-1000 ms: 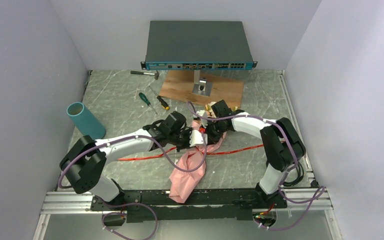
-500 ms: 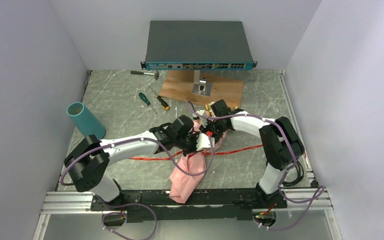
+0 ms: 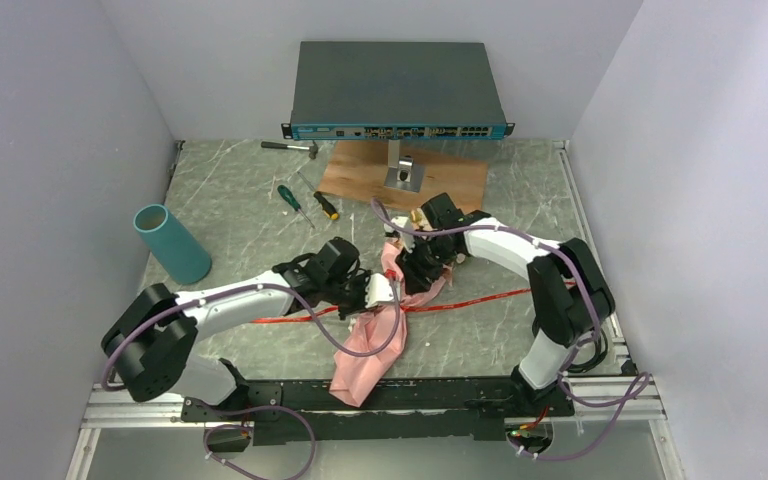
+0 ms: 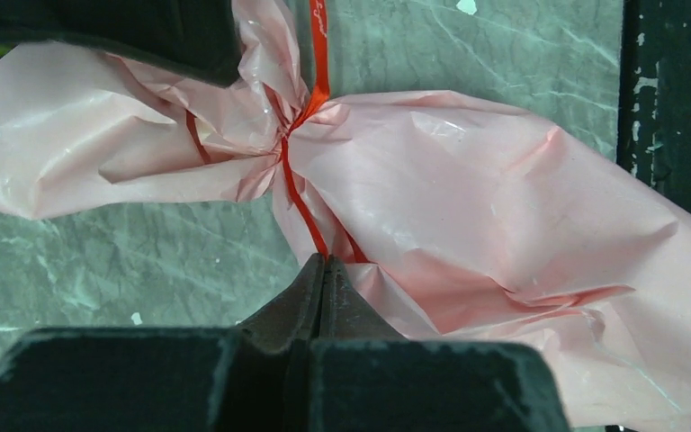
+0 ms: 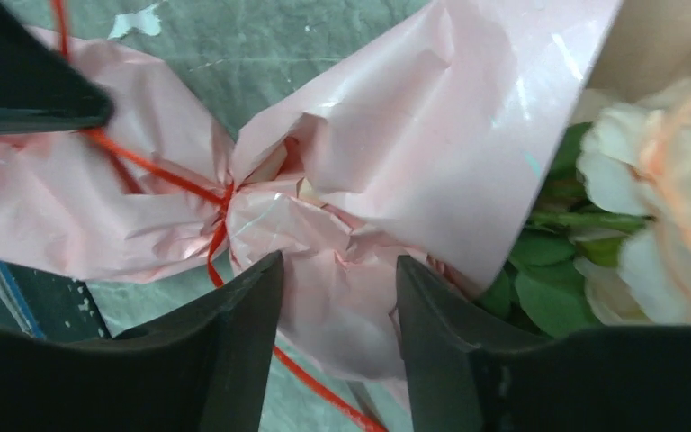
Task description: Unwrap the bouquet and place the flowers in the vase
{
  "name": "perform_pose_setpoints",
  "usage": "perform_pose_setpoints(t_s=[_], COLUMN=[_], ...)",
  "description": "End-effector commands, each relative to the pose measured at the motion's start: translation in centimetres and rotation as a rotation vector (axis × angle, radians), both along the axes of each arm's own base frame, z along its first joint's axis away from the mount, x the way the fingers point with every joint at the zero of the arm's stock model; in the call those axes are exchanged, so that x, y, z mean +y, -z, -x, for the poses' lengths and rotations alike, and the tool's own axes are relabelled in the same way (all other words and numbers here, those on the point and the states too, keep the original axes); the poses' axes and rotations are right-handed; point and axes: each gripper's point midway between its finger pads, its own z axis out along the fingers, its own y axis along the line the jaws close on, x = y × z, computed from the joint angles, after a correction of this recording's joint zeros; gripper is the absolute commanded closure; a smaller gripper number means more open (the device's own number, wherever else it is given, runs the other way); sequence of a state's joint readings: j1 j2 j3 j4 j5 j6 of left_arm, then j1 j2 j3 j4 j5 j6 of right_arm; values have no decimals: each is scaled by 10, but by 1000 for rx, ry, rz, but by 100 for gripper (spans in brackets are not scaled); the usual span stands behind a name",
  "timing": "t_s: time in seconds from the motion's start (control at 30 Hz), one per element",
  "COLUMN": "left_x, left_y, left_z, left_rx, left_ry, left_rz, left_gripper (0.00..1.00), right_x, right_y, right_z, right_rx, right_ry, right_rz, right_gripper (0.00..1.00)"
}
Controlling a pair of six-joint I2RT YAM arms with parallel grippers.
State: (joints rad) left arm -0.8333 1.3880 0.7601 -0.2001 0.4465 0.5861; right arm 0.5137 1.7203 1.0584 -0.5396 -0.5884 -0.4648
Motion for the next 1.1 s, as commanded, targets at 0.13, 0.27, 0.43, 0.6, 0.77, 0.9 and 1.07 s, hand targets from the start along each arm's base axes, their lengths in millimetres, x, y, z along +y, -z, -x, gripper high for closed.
perform_pose_setpoints(t_s=[0.13, 0.27, 0.43, 0.6, 0.77, 0.9, 1.07], left_x=[-7, 3, 0, -20, -38, -44, -44], left_y=[3, -9, -45, -54, -45, -36, -29], left_z=[-7, -3, 7, 13, 5, 2, 1], left_rx=[46, 37, -37, -77, -95, -112, -147], left_ry=[-30, -22, 41, 152, 197, 219, 242], left_rz=[-15, 7, 120, 156, 172, 169, 162], left_gripper=[100, 55, 7, 0, 1, 1, 0], right_x=[-19, -47, -89, -98, -77, -66, -67], right_y=[-78, -76, -51, -27, -20, -3, 17], right_z=[5, 26, 39, 39, 30, 36, 37], right_rx=[-125, -88, -74, -96, -167, -250, -254], right_ry=[-28, -14, -6, -61, -119, -226, -288], right_rz=[-23, 3, 36, 38, -5, 8, 47], right_gripper=[35, 28, 28, 28, 27, 29, 31])
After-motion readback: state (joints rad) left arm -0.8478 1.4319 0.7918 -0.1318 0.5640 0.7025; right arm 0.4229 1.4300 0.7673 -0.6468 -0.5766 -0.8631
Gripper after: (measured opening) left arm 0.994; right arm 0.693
